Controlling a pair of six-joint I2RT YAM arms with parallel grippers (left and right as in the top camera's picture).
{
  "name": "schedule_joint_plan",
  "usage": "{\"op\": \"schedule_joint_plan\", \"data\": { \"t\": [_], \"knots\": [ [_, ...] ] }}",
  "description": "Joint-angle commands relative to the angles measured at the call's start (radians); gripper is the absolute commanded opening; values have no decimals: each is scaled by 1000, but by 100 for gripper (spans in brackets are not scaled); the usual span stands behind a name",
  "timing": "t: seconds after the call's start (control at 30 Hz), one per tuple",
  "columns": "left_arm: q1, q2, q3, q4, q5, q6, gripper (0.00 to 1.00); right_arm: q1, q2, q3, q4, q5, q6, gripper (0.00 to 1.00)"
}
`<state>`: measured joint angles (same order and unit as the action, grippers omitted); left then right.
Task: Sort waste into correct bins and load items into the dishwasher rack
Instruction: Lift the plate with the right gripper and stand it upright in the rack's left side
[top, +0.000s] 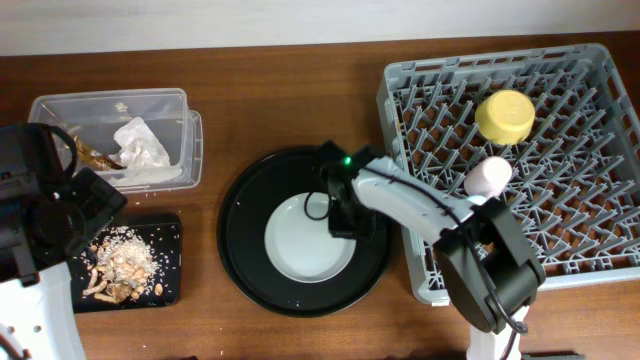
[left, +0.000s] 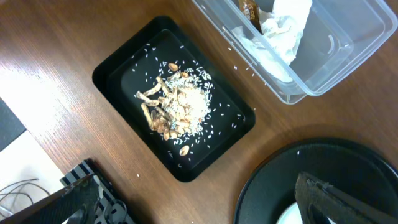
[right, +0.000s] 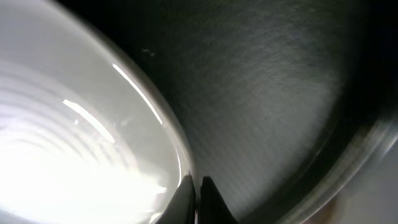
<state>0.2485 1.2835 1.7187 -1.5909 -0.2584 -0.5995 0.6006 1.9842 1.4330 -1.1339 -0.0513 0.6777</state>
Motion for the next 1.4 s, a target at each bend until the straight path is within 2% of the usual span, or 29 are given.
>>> {"op": "schedule_joint_plan", "data": {
  "t": [0.0, 0.07, 0.17, 0.27, 0.37, 0.53, 0.77, 1.03, 1.07, 1.13, 1.17, 1.27, 1.37],
  "knots": [
    [5, -7, 10, -1, 3, -7, 99, -75, -90, 141, -101, 158, 11, 4],
    [5, -7, 10, -1, 3, -7, 99, -112, -130, 225, -172, 219, 7, 4],
    [5, -7, 10, -1, 3, -7, 99, -203, -210, 384, -271, 488, 8, 4],
    [5, -7, 10, -1, 3, -7, 99, -290, -241, 396, -249, 727, 9, 4],
    [5, -7, 10, -1, 3, -7, 99, -341, -222, 388, -211, 823, 12, 4],
    [5, -7, 10, -1, 3, -7, 99, -359, -208, 352, -37, 900, 12, 4],
    [5, -7, 10, -1, 3, -7, 99, -339, -204, 179, 146, 863, 12, 4],
    [5, -7, 10, -1, 3, -7, 99, -228, -204, 129, 166, 864, 12, 4],
    [5, -7, 10, -1, 3, -7, 99, -223, -204, 129, 159, 856, 12, 6],
    [5, -7, 10, -1, 3, -7, 99, -212, -206, 133, 111, 806, 11, 15],
    [5, -7, 10, -1, 3, -7, 99, -206, -212, 150, 60, 772, 11, 33],
    [5, -7, 10, -1, 3, -7, 99, -201, -253, 207, -36, 682, 11, 60],
    [5, -7, 10, -1, 3, -7, 99, -201, -348, 246, -87, 600, 11, 66]
  ]
}}
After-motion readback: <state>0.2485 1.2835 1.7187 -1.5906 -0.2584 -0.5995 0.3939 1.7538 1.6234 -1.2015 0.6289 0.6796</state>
